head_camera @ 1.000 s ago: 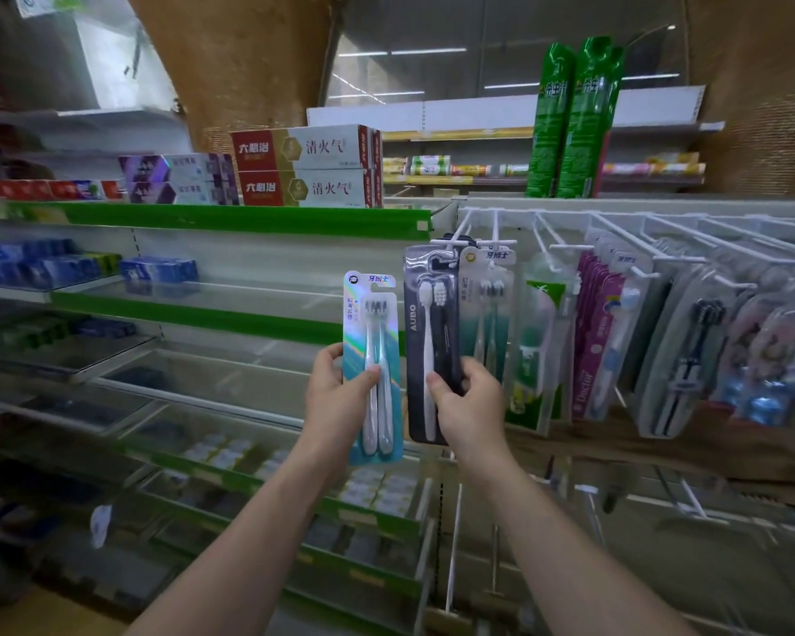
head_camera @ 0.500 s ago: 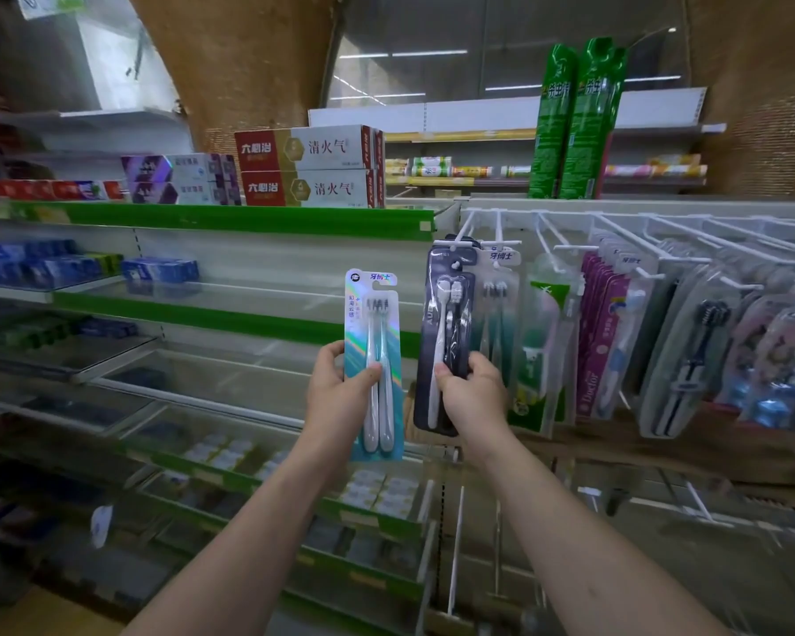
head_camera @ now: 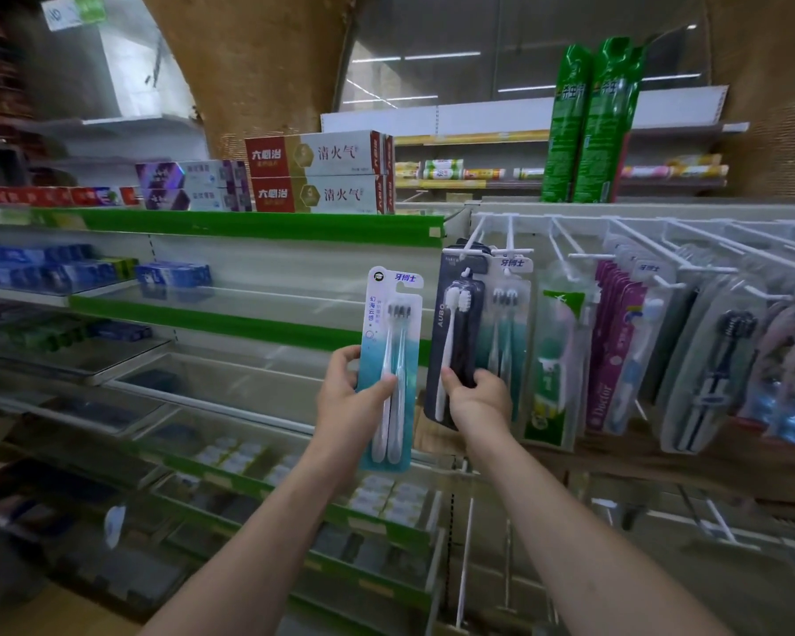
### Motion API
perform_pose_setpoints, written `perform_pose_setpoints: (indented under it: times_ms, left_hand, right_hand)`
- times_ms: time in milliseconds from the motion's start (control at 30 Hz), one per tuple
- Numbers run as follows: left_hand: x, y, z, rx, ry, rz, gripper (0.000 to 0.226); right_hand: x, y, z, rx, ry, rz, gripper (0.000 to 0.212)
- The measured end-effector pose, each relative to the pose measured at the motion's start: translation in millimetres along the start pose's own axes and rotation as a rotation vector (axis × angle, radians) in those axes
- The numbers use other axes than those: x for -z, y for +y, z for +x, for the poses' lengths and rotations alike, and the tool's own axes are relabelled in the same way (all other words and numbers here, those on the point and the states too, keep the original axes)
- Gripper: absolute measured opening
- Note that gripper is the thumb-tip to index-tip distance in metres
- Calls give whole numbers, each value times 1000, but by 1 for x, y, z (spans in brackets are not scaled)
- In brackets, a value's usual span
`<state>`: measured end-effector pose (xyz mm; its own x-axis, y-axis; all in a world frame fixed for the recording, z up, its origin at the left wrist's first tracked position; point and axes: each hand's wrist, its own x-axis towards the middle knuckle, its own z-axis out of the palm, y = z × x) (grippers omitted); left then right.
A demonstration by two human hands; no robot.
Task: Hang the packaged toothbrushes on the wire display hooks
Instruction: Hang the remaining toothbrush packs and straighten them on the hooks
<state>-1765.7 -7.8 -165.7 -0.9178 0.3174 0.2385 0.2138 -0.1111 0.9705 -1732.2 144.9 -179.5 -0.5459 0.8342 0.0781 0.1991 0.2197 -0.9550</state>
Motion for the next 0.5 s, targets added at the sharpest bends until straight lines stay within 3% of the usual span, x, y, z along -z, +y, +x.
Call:
perform_pose_setpoints:
  times_ms: [133,300,500]
  left_hand:
    - [-2,-1,-11,6,-40,-20,35]
    - [-1,-5,-26,37,-76,-40,32]
    - [-14,-1,-41,44,-139,-53,26]
  right_hand:
    - [11,5,-12,2,-15,33,23]
    - [22,19,-34,-19,-15,-34,59]
    - [49,24,-55,-10,33,14,48]
